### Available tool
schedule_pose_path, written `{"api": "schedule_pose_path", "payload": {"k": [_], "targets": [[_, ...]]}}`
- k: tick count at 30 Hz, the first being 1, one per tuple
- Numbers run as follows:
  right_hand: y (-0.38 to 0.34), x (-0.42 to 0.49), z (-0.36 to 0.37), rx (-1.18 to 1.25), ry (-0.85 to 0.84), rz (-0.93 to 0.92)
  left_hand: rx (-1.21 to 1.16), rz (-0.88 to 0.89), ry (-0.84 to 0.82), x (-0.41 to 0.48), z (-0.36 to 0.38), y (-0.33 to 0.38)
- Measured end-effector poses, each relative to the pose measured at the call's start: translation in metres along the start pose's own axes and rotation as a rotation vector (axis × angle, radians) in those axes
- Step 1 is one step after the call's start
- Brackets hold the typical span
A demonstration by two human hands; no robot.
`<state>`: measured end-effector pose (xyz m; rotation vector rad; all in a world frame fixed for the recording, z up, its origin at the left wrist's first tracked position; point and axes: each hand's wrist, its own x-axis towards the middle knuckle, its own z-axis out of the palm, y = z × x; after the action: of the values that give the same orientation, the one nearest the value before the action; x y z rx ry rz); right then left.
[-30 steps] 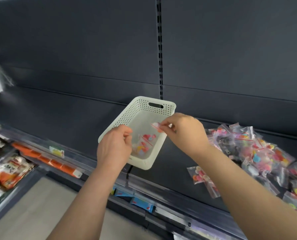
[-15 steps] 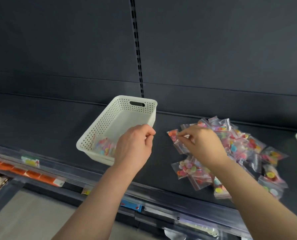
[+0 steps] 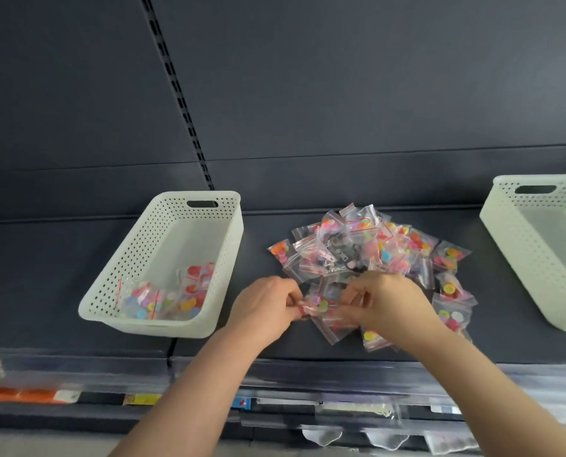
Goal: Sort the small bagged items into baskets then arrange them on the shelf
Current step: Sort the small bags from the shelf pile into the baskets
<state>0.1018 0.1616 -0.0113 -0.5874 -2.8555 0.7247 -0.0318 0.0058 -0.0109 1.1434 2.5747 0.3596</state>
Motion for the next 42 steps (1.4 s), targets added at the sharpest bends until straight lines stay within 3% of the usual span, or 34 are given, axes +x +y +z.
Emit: {"api": "schedule_pose_path", "payload": {"k": [6, 12, 16, 20, 27, 30, 33, 38, 42], "targets": [[-0.005, 0.0, 0.007, -0.082, -0.101, -0.002, -0.002, -0.027, 0.234, -0.001, 0.0, -0.007], [-0.008, 0.004, 0.007, 0.141, 0.172, 0.002, -0.115, -0.053, 0.399, 0.003, -0.016, -0.013], [-0.013, 0.014, 0.005, 0.165, 0.202, -0.022, -0.125, -0.027, 0.491, 0.001, -0.031, -0.009], [-0.035, 0.034, 0.004, 0.246, 0.345, -0.106, -0.129, -0.204, 0.661, -0.01, -0.058, -0.034], [-0.119, 0.087, 0.023, 0.203, 0.42, -0.349, -0.082, -0.478, 0.575, -0.055, -0.077, -0.097], [-0.143, 0.106, 0.042, -0.011, 0.286, -0.43, -0.102, -0.489, 0.587, -0.067, -0.074, -0.106], [-0.145, 0.111, 0.054, -0.115, 0.071, -0.406, -0.12, -0.466, 0.573, -0.07, -0.073, -0.108], [-0.121, 0.099, 0.042, -0.082, 0.172, -0.358, -0.111, -0.383, 0.512, -0.052, -0.071, -0.096], [-0.087, 0.08, 0.03, -0.134, 0.21, -0.193, -0.151, -0.22, 0.458, -0.022, -0.064, -0.065]]}}
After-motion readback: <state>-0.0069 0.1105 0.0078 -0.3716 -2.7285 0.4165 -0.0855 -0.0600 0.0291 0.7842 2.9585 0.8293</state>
